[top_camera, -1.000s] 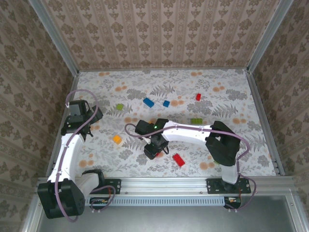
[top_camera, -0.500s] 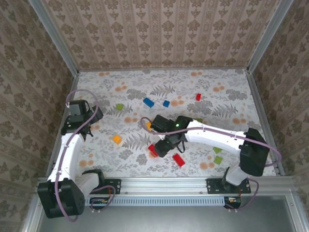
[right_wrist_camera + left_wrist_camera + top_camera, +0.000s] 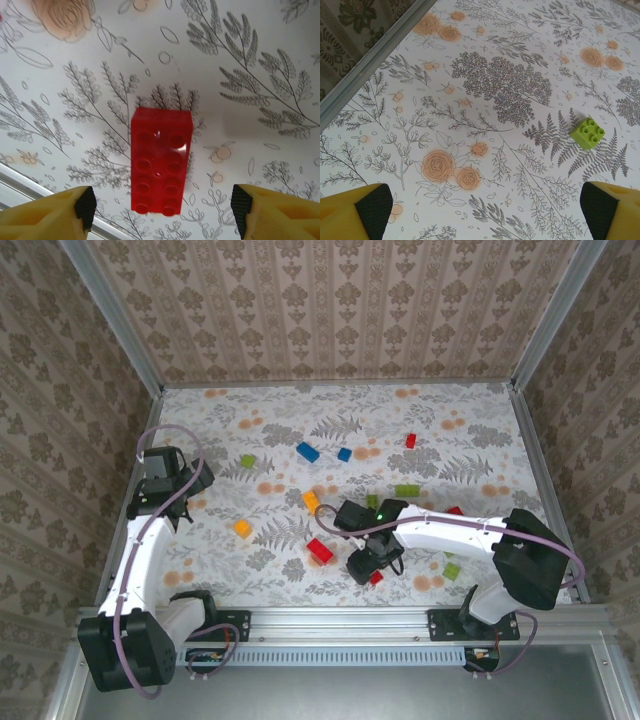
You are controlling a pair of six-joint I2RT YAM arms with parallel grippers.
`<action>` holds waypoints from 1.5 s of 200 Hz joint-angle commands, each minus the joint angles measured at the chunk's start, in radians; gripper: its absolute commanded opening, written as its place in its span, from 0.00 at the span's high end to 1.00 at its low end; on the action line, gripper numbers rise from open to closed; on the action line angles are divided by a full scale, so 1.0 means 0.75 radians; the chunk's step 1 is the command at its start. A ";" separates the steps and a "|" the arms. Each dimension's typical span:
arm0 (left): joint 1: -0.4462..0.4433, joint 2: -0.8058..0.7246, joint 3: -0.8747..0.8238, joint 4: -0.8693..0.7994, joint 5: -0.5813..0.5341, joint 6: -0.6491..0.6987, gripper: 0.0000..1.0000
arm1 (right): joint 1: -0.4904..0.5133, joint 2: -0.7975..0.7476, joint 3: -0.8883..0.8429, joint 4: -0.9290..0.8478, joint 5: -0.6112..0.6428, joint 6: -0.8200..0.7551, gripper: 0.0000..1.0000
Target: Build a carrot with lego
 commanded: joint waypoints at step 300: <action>0.007 0.018 0.037 0.015 0.041 -0.013 0.00 | -0.017 -0.003 0.053 -0.031 -0.018 0.047 0.61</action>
